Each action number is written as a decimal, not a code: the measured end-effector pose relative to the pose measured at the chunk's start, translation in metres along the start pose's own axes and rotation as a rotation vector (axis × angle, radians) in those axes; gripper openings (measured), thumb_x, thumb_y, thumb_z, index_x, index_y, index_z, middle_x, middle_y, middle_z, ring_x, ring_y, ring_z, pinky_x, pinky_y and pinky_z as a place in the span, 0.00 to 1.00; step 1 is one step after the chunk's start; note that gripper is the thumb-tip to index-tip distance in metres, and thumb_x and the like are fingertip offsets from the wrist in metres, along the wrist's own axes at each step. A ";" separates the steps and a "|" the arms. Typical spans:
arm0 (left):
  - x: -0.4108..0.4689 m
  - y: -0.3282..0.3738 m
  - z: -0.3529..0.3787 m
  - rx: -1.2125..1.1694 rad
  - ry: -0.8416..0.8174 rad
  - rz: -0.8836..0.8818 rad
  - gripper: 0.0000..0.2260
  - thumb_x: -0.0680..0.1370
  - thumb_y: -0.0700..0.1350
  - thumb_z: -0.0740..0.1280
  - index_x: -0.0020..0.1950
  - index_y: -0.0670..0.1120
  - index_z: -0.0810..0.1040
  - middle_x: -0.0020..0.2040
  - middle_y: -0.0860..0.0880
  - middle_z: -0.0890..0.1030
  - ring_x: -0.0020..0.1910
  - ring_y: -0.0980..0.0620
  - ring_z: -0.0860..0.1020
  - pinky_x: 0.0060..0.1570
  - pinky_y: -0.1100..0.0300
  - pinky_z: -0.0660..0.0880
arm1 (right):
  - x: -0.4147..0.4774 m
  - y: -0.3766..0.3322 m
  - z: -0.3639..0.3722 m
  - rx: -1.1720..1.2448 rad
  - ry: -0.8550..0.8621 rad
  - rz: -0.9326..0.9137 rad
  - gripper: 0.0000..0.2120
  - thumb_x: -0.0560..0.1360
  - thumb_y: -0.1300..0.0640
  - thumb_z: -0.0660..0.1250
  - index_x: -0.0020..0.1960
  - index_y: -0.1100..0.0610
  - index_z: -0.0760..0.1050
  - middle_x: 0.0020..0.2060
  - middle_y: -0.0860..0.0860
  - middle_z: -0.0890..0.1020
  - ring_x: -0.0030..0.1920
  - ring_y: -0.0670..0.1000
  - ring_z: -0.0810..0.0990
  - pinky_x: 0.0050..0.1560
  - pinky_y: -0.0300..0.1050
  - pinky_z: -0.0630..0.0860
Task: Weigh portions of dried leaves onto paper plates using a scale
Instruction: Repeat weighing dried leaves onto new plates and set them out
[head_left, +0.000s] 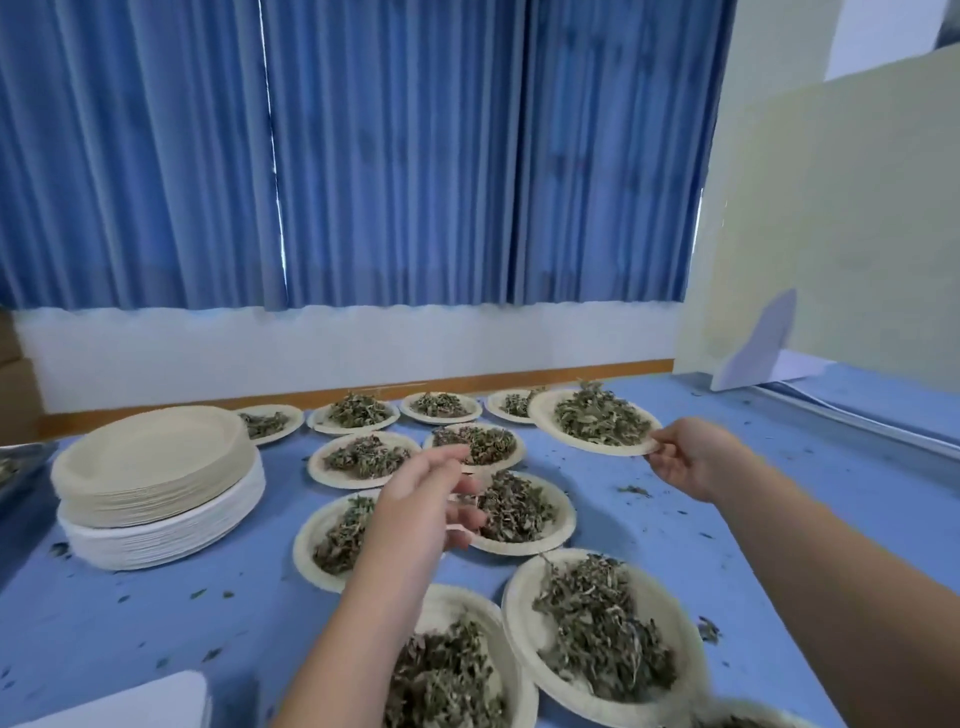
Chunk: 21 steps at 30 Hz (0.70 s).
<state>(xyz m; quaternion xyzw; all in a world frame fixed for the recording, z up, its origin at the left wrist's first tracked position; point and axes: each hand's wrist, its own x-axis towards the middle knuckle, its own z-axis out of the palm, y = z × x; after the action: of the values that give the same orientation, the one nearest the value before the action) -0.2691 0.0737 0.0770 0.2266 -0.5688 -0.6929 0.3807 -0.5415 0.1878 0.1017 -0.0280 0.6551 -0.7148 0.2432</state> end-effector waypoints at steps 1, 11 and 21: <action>0.001 -0.003 -0.003 0.013 -0.014 -0.009 0.11 0.81 0.40 0.62 0.51 0.51 0.82 0.35 0.50 0.82 0.31 0.51 0.78 0.27 0.61 0.72 | 0.015 0.004 -0.002 -0.002 0.038 0.011 0.07 0.81 0.67 0.56 0.58 0.65 0.68 0.32 0.53 0.67 0.26 0.48 0.66 0.19 0.35 0.69; 0.008 -0.010 -0.015 0.034 -0.046 0.010 0.15 0.81 0.41 0.62 0.44 0.57 0.84 0.36 0.50 0.82 0.32 0.52 0.78 0.28 0.62 0.72 | 0.099 0.038 0.019 -0.021 0.211 0.075 0.19 0.80 0.69 0.56 0.71 0.64 0.65 0.33 0.54 0.66 0.28 0.48 0.64 0.42 0.40 0.80; 0.009 -0.012 -0.022 0.066 -0.017 0.023 0.15 0.80 0.42 0.62 0.45 0.59 0.84 0.37 0.51 0.82 0.33 0.53 0.79 0.32 0.60 0.74 | 0.110 0.050 0.029 -0.040 0.085 -0.038 0.23 0.78 0.70 0.56 0.73 0.66 0.61 0.54 0.60 0.75 0.44 0.54 0.78 0.41 0.47 0.78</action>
<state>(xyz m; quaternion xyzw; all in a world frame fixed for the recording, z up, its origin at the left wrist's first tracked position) -0.2614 0.0538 0.0607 0.2266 -0.5970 -0.6715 0.3760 -0.6123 0.1173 0.0277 -0.0149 0.6782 -0.7067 0.2011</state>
